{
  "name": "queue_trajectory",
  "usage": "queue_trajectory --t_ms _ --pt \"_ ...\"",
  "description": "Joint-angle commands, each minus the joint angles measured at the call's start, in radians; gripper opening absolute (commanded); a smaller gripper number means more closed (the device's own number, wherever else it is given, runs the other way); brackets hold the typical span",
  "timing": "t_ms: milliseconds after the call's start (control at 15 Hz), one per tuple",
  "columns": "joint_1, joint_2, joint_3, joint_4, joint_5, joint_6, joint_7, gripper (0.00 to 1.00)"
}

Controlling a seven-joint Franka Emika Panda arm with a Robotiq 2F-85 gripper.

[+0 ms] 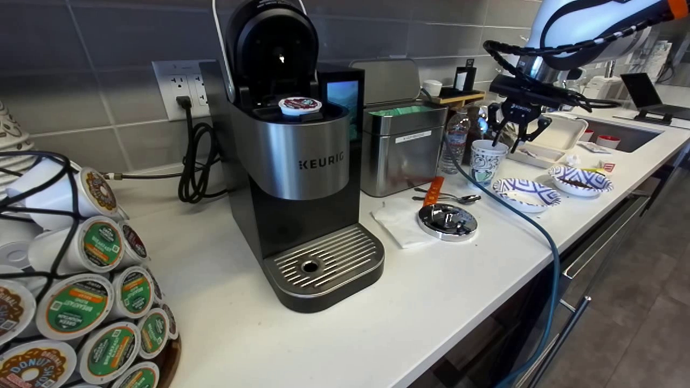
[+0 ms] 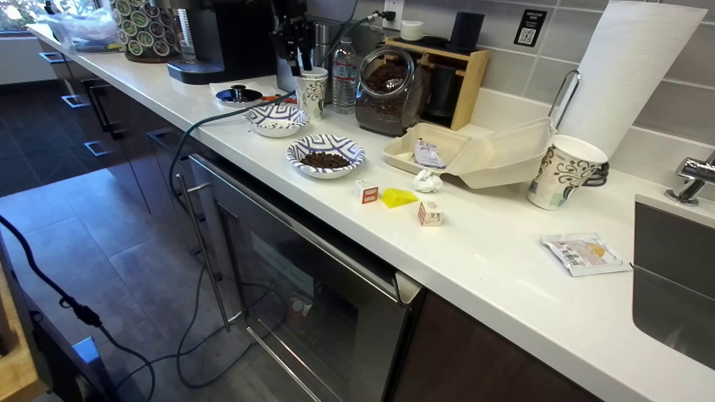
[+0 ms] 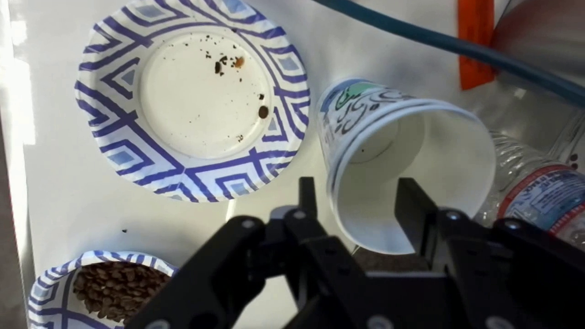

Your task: Move the cups to the right, then stack them

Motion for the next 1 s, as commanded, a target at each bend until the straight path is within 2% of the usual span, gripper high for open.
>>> queue_trajectory --t_ms 0,133,200,600,800,867,933 --pt "0.015 -0.055 -0.008 -0.032 -0.018 0.030 0.030 0.80" --pt "0.020 -0.097 -0.004 -0.052 -0.023 0.032 0.024 0.95" --pt "0.023 -0.126 0.002 -0.069 -0.023 0.034 0.016 0.99" --pt "0.039 -0.278 0.120 -0.206 0.079 0.018 -0.255 1.00" --pt "0.061 -0.281 0.180 -0.239 0.167 0.026 -0.384 1.00" --pt "0.056 -0.254 0.157 -0.182 0.113 0.002 -0.301 1.00" --pt "0.065 -0.257 0.170 -0.194 0.131 0.002 -0.327 1.00"
